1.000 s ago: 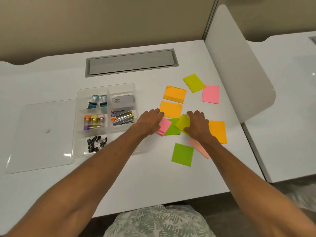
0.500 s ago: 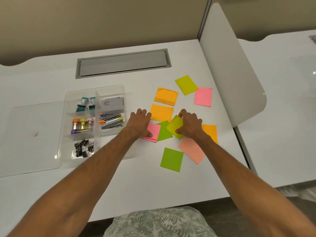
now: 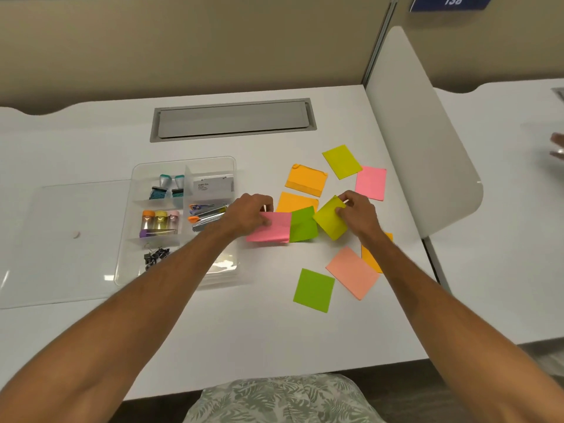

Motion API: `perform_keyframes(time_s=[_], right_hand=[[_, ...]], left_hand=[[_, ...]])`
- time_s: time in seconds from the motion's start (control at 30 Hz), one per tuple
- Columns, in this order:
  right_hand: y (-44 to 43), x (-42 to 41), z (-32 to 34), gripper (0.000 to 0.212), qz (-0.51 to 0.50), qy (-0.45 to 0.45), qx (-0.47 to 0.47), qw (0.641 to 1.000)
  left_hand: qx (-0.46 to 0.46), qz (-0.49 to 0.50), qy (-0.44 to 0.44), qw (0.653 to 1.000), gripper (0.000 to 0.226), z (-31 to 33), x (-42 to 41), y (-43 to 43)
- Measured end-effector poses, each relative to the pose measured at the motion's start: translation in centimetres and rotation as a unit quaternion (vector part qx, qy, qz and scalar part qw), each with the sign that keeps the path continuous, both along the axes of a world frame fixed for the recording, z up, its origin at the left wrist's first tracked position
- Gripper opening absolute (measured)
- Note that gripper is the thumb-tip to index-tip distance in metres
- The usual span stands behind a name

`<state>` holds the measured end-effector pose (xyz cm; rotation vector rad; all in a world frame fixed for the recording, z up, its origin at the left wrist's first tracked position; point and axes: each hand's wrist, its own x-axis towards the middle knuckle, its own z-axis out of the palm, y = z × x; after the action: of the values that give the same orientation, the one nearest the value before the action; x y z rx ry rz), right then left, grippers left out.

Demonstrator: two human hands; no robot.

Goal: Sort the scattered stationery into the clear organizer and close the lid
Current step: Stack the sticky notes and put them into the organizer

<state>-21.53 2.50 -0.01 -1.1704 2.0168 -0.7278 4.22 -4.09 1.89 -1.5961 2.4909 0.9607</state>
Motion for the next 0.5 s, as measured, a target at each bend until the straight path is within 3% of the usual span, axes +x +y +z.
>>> perform_keyframes(time_s=[0.13, 0.27, 0.4, 0.5], right_hand=[[-0.2, 1.7, 1.1, 0.022, -0.031, 0.022, -0.058, 0.998], [-0.2, 3.8, 2.5, 0.041, -0.069, 0.115, -0.093, 0.987], [-0.7, 5.8, 3.5, 0.035, -0.078, 0.155, -0.115, 0.978], [-1.2, 7.4, 4.2, 0.029, -0.07, 0.109, -0.13, 0.983]], left_hand=[[0.0, 0.034, 0.053, 0.998, 0.016, 1.3, 1.6, -0.2], [-0.009, 0.069, 0.108, 0.992, 0.016, 2.6, 3.5, -0.2], [-0.029, 0.119, 0.177, 0.977, 0.012, 4.1, 5.2, 0.1], [-0.028, 0.128, 0.191, 0.973, 0.016, 5.1, 7.2, 0.2]])
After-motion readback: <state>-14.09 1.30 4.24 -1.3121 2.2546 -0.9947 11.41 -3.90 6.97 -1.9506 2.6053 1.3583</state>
